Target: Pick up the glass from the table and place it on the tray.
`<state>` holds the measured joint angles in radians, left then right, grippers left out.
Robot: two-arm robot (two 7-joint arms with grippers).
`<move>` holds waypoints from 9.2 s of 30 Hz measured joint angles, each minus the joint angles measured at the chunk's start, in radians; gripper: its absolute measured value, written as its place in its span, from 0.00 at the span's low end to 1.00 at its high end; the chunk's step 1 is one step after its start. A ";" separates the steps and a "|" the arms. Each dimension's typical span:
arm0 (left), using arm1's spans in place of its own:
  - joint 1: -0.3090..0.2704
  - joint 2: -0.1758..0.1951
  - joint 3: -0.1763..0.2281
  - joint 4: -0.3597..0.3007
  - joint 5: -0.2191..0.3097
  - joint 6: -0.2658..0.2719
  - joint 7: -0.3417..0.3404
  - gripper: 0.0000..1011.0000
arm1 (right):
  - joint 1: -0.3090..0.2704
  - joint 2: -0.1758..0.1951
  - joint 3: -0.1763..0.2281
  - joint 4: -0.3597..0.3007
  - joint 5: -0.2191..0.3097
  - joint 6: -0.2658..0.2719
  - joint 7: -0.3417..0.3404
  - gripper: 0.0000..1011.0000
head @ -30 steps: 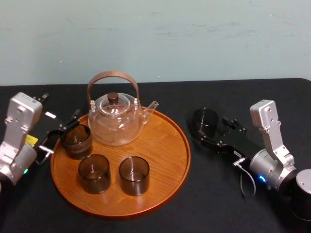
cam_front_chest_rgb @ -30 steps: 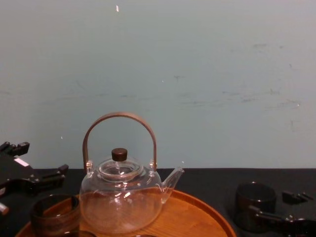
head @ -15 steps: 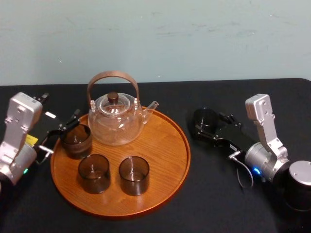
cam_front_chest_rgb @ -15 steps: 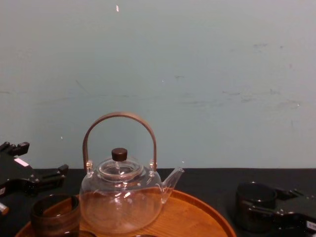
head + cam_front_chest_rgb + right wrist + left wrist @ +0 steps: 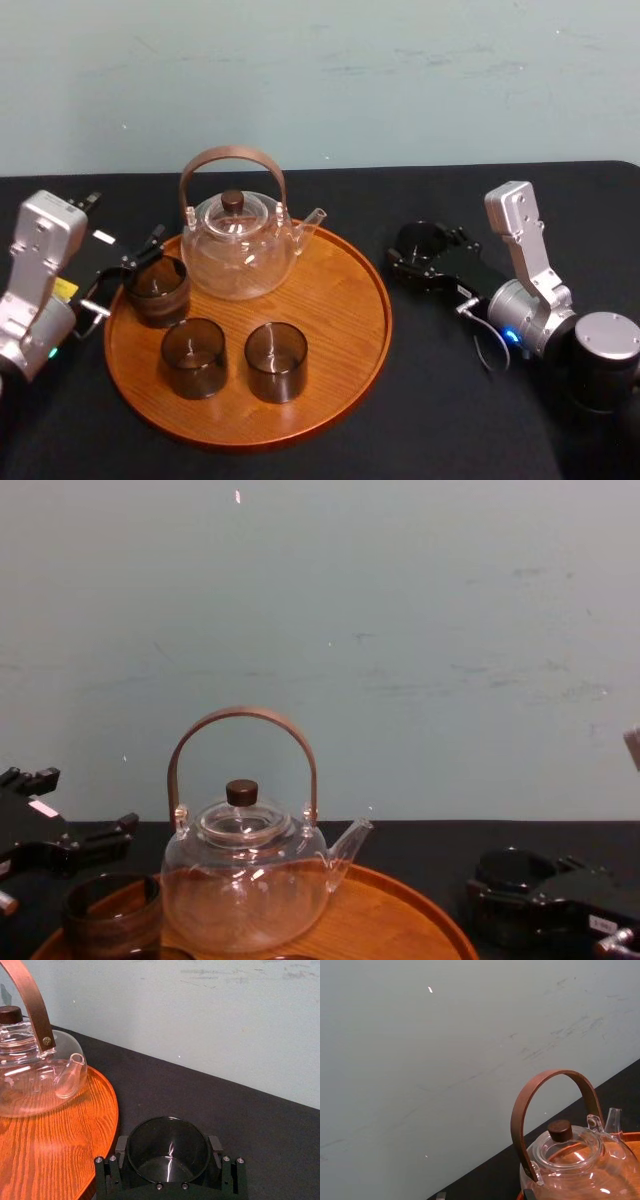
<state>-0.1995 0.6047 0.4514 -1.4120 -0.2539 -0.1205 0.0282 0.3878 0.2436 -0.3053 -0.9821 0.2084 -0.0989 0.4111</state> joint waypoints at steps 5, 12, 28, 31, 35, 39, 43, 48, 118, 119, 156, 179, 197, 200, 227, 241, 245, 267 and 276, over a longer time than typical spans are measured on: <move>0.000 0.000 0.000 0.000 0.000 0.000 0.000 0.99 | 0.020 -0.009 -0.002 0.033 -0.002 -0.006 0.002 0.99; 0.000 0.000 0.000 0.000 0.000 0.000 0.000 0.99 | 0.018 -0.008 -0.002 0.029 -0.002 -0.006 0.002 0.99; 0.000 0.000 0.000 0.000 0.000 0.000 0.000 0.99 | 0.014 -0.006 -0.001 0.024 -0.002 -0.005 0.001 0.90; 0.000 0.000 0.000 0.000 0.000 0.000 0.000 0.99 | 0.014 -0.006 -0.001 0.023 -0.002 -0.004 0.001 0.90; 0.000 0.000 0.000 0.000 0.000 0.000 0.000 0.99 | 0.014 -0.006 -0.001 0.022 -0.002 -0.004 0.001 0.90; 0.000 0.000 0.000 0.000 0.000 0.000 0.000 0.99 | 0.014 -0.006 -0.001 0.022 -0.002 -0.004 0.001 0.90; 0.000 0.000 0.000 0.000 0.000 0.000 0.000 0.99 | 0.013 -0.005 -0.001 0.022 -0.002 -0.004 0.001 0.90; 0.000 0.000 0.000 0.000 0.000 0.000 0.000 0.99 | 0.013 -0.005 -0.001 0.021 -0.002 -0.004 0.001 0.90; 0.000 0.000 0.000 0.000 0.000 0.000 0.000 0.99 | 0.022 -0.016 -0.119 -0.063 0.047 -0.024 0.122 0.90; 0.000 0.000 0.000 0.000 0.000 0.000 0.000 0.99 | 0.029 -0.021 -0.124 -0.050 0.049 -0.028 0.127 0.90; 0.000 0.000 0.000 0.000 0.000 0.000 0.000 0.99 | 0.102 -0.078 -0.180 0.115 0.029 -0.071 0.147 0.90; 0.000 0.000 0.000 0.000 0.000 0.000 0.000 0.99 | 0.100 -0.075 -0.178 0.113 0.028 -0.068 0.147 0.99; 0.000 0.000 0.000 0.000 0.000 0.000 0.000 0.99 | 0.052 -0.027 -0.153 -0.019 0.062 -0.056 0.154 0.99; 0.000 0.000 0.000 0.000 0.000 0.000 0.000 0.99 | 0.040 -0.015 -0.147 -0.049 0.071 -0.055 0.153 0.99; 0.000 0.000 0.000 0.000 0.000 0.000 0.000 0.99 | -0.089 0.092 0.013 -0.190 0.162 -0.067 0.032 0.99; 0.000 0.000 0.000 0.000 0.000 0.000 0.000 0.99 | -0.091 0.088 0.087 -0.121 0.124 -0.080 -0.047 0.99; 0.000 0.000 0.000 0.000 0.000 0.000 0.000 0.99 | -0.089 0.085 0.090 -0.116 0.123 -0.078 -0.047 0.99; 0.000 0.000 0.000 0.000 0.000 0.000 0.000 0.99 | -0.090 0.088 0.085 -0.121 0.123 -0.079 -0.046 0.99; 0.000 0.000 0.000 0.000 0.000 0.000 0.000 0.99 | -0.090 0.088 0.084 -0.122 0.123 -0.079 -0.046 0.99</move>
<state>-0.1995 0.6047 0.4514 -1.4120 -0.2539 -0.1205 0.0283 0.2979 0.3315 -0.2208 -1.1043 0.3312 -0.1780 0.3656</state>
